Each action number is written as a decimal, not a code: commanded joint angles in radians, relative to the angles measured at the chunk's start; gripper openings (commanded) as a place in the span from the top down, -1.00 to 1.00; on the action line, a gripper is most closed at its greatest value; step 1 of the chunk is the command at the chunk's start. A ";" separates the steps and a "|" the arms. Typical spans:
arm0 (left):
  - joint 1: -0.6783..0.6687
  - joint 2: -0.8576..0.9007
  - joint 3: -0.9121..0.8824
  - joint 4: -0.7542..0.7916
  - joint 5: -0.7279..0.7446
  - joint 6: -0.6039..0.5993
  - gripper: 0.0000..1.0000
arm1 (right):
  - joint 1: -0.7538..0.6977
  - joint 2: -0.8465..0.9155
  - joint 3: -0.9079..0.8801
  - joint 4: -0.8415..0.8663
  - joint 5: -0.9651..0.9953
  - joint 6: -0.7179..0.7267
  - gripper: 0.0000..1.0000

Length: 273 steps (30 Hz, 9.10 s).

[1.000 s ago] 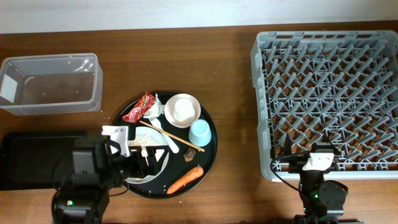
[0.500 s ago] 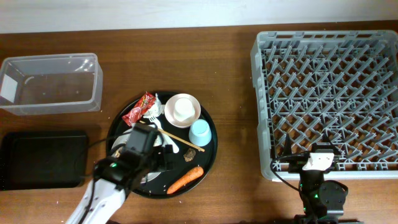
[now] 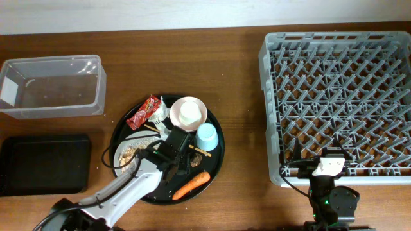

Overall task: Sort waste into correct bins and load items into the dishwasher rack
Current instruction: 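Move the left gripper over the white plate of rice, then grasp the white plate rim with the left gripper and lift, then tip the plate over the black tray to dump the rice, then carry the emptied plate back and set it on the round tray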

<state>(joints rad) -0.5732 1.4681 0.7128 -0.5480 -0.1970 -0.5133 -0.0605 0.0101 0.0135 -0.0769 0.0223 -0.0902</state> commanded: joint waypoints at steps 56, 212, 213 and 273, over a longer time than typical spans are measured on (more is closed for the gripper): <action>-0.095 0.130 0.061 0.000 -0.148 -0.077 0.98 | -0.007 -0.006 -0.008 -0.003 0.009 -0.007 -0.97; 1.093 -0.370 0.519 -0.594 0.707 0.038 0.99 | -0.007 -0.006 -0.008 -0.003 0.009 -0.007 -0.97; 0.992 -0.370 0.518 -0.617 0.656 0.037 0.99 | -0.007 -0.006 -0.008 -0.003 0.009 -0.006 -0.97; 0.339 0.058 0.547 -0.323 0.188 0.201 -0.98 | -0.007 -0.006 -0.008 -0.003 0.009 -0.006 -0.97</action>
<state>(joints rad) -0.2939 1.5208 1.1976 -0.8505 -0.1051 -0.4404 -0.0605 0.0101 0.0135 -0.0769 0.0223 -0.0898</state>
